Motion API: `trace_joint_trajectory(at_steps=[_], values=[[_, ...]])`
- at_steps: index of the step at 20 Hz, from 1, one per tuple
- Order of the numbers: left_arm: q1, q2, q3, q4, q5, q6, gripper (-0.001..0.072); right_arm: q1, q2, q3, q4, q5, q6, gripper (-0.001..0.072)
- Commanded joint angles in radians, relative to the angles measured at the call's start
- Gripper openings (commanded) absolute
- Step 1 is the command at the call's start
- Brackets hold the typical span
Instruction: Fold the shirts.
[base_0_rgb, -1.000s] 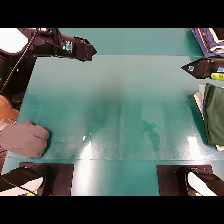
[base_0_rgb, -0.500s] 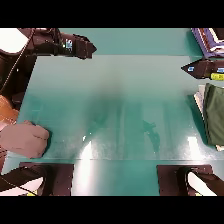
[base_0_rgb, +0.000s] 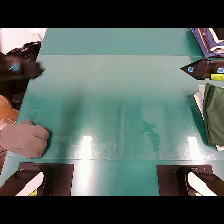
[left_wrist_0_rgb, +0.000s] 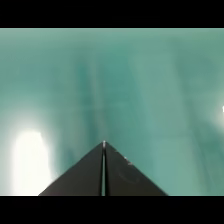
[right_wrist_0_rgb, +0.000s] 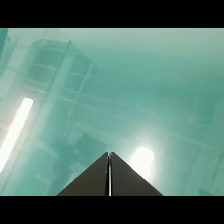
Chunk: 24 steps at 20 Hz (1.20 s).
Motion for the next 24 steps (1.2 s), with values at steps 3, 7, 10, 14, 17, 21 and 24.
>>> trace_joint_trajectory(at_steps=[3,7,10,14,17,21,24], values=[[0.319,0.204,-0.282,0.278,-0.229,-0.034,0.0153,0.0,0.0,0.0,0.0,-0.001,0.0,0.0018],[0.372,0.203,-0.465,0.31,-0.15,-0.089,0.066,0.0,0.0,0.0,0.0,0.002,0.0,0.0017],[0.372,0.203,-0.629,0.31,-0.041,-0.144,0.066,0.001,0.0,0.0,0.0,0.002,0.0,0.0018],[0.372,0.203,-0.767,0.31,0.023,-0.166,0.0659,0.0,0.0,0.0,0.0,-0.006,0.0,0.0017],[0.372,0.204,-0.748,0.304,0.016,-0.176,0.0218,0.0,0.0,0.0,0.0,-0.022,0.0,0.0017],[0.372,0.204,-0.583,0.267,-0.038,-0.175,0.0025,0.0,0.0,0.0,0.002,-0.034,0.0,0.0018],[0.34,0.204,-0.336,0.209,-0.079,-0.175,0.0024,0.0,-0.001,0.014,0.013,-0.064,0.0,0.0017]])
